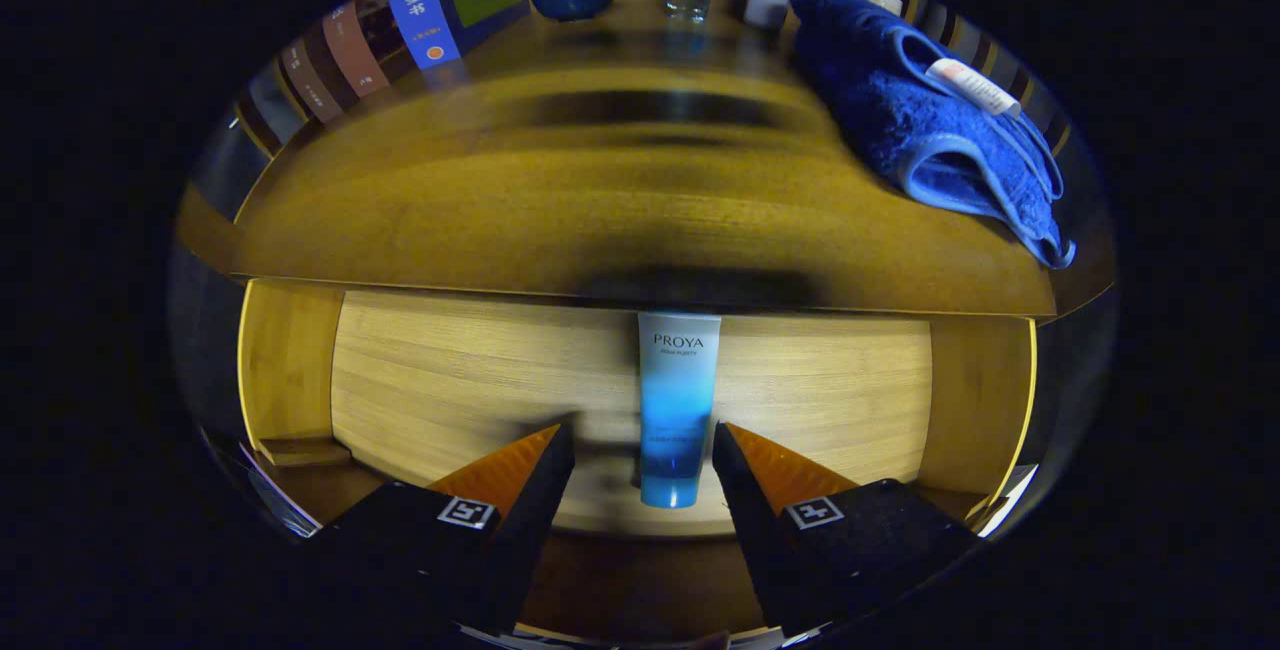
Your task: Pull open the drawer, take out the items inside it, and place them on the countertop above the cabinet.
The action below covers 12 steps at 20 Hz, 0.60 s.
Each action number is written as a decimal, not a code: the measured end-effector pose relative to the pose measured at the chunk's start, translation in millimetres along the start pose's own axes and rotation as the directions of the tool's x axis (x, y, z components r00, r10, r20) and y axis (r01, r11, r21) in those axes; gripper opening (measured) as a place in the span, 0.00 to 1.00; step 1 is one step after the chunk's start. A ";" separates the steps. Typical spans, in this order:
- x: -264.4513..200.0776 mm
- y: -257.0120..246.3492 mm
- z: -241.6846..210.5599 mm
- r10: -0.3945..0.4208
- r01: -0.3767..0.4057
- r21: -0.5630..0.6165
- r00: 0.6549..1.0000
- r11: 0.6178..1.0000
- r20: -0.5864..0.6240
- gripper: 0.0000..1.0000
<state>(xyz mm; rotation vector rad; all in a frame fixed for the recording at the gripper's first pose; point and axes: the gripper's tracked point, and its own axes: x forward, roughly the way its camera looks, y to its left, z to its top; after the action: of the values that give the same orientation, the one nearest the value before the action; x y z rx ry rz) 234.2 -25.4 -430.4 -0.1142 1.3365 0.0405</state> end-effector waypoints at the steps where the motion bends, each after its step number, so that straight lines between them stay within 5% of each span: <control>1: 7.2 -3.9 -3.0 -0.009 0.009 0.006 1.000 1.000 -0.015 0.73; 7: 18.9 -12.1 -10.6 0.008 -0.007 0.022 0.998 1.000 -0.056 0.39; 12: -7.3 6.5 -14.9 0.140 -0.137 0.069 0.990 0.988 -0.032 0.32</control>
<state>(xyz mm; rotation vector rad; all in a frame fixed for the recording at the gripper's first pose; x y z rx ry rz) 217.5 -20.2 -427.0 0.0348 1.3799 0.1120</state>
